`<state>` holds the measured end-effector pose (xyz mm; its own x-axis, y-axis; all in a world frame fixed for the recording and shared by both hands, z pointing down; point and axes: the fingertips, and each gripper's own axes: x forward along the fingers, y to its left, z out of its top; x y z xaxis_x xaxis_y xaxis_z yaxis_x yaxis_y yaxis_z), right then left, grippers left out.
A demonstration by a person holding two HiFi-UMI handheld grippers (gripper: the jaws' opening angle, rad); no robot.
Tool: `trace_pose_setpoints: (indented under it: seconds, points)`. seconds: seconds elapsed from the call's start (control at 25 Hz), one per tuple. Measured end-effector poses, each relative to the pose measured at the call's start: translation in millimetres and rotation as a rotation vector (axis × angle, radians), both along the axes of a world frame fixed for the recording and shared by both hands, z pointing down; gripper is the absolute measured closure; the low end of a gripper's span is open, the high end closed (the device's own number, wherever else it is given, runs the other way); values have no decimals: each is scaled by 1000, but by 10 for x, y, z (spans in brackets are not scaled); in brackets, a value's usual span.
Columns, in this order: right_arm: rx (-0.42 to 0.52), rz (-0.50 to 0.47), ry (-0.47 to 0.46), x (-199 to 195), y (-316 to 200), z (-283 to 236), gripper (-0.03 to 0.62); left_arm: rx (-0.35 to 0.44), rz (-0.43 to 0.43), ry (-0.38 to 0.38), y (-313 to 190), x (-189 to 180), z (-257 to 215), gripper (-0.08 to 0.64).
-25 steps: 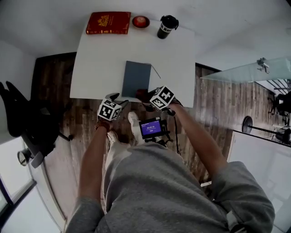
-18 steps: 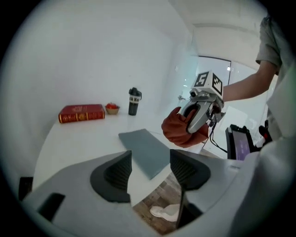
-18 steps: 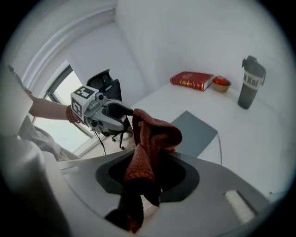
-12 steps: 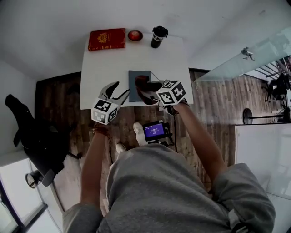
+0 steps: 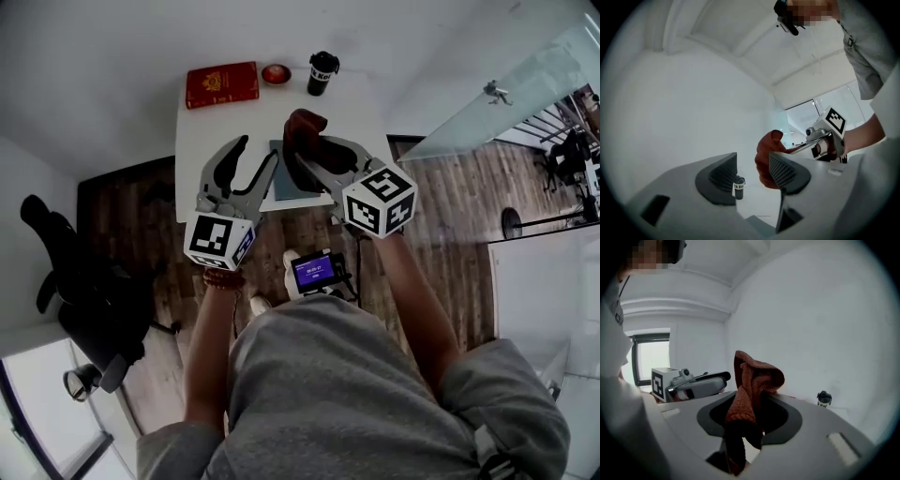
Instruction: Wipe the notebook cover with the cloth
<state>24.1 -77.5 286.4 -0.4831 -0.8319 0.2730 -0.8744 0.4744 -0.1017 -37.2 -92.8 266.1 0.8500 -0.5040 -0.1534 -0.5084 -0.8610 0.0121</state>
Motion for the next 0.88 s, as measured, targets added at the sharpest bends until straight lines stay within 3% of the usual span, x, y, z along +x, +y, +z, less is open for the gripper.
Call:
trace_pose_setpoints:
  seconds: [0.2, 0.36, 0.52, 0.88]
  points:
    - [185, 93, -54, -208, 283, -262, 449, 73, -40, 0, 277, -241, -175, 394]
    - [284, 118, -84, -381, 498, -361, 449, 123, -119, 31, 439, -464, -242, 475]
    - [349, 101, -117, -587, 693, -356, 449, 104, -188, 26, 529, -711, -105, 549]
    - [312, 123, 11, -821, 841, -2, 460, 73, -210, 8, 660, -879, 107, 560]
